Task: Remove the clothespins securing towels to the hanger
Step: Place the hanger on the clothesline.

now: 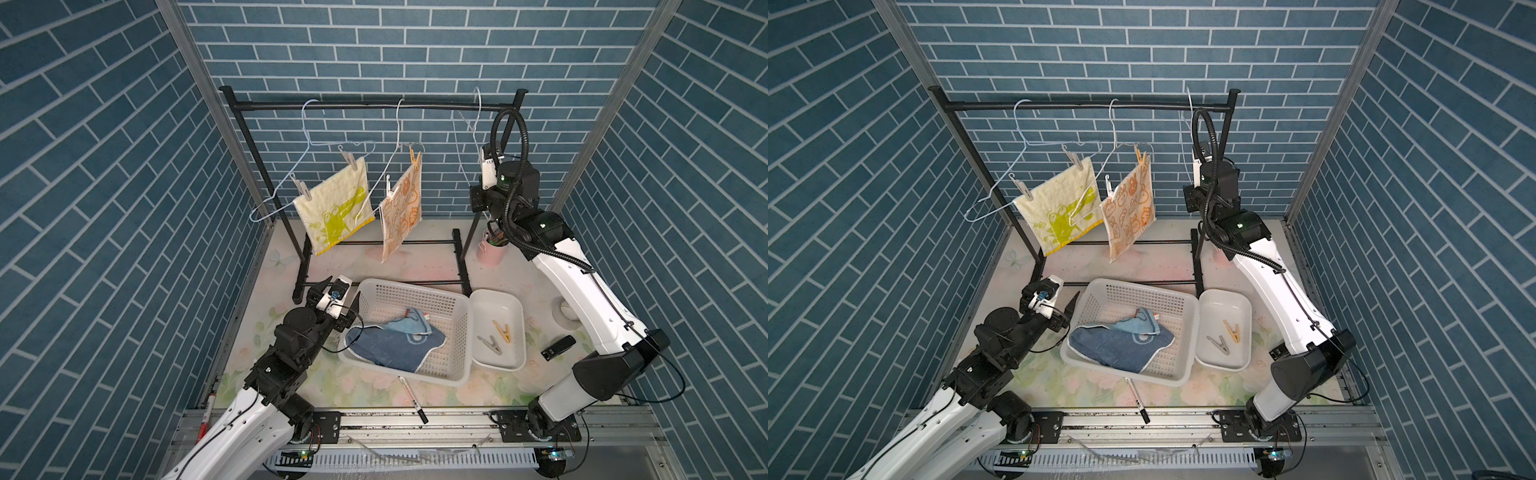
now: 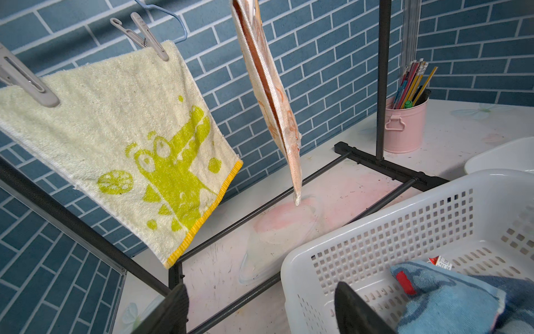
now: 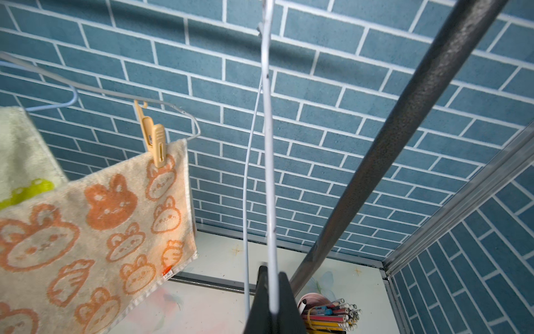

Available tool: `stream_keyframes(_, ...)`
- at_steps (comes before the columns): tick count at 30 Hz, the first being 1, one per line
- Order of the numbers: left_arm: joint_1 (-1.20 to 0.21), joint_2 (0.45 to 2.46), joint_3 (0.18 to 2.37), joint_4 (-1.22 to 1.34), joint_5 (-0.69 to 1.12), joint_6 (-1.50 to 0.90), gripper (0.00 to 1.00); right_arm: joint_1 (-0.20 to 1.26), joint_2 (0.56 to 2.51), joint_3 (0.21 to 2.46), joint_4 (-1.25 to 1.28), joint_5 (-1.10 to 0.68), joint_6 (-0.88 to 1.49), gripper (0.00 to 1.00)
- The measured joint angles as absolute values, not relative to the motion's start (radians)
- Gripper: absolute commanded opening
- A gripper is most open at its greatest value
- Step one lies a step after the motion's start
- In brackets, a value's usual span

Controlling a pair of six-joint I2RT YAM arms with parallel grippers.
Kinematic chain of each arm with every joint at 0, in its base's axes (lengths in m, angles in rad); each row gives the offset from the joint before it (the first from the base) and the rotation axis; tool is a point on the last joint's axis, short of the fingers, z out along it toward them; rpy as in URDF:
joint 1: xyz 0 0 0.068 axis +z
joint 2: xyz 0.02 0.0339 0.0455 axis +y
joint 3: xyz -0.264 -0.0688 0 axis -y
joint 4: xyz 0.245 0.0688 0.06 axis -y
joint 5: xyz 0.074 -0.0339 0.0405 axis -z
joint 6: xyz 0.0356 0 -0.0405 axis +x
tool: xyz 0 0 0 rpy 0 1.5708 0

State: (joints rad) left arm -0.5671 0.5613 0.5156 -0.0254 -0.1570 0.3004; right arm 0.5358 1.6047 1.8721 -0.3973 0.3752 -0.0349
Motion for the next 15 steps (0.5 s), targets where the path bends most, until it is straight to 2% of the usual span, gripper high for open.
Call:
stream_keyframes(7, -0.567, 0.561, 0.516, -0.025, -0.156, 0.304, 0.8, 0.487, 1.618, 1.836, -0.392, 0.326, 0.017, 0.0)
stream_keyframes(8, -0.567, 0.562, 0.516, -0.025, -0.156, 0.304, 0.8, 0.484, 1.617, 1.828, -0.392, 0.322, 0.022, 0.02)
stream_keyframes(11, -0.567, 0.566, 0.516, -0.025, -0.156, 0.305, 0.8, 0.48, 1.612, 1.801, -0.39, 0.305, 0.029, 0.23)
stream_keyframes(13, -0.567, 0.571, 0.516, -0.025, -0.156, 0.305, 0.8, 0.48, 1.599, 1.784, -0.392, 0.291, 0.025, 0.41)
stream_keyframes(15, -0.567, 0.574, 0.516, -0.025, -0.156, 0.306, 0.8, 0.48, 1.579, 1.776, -0.394, 0.278, 0.024, 0.52)
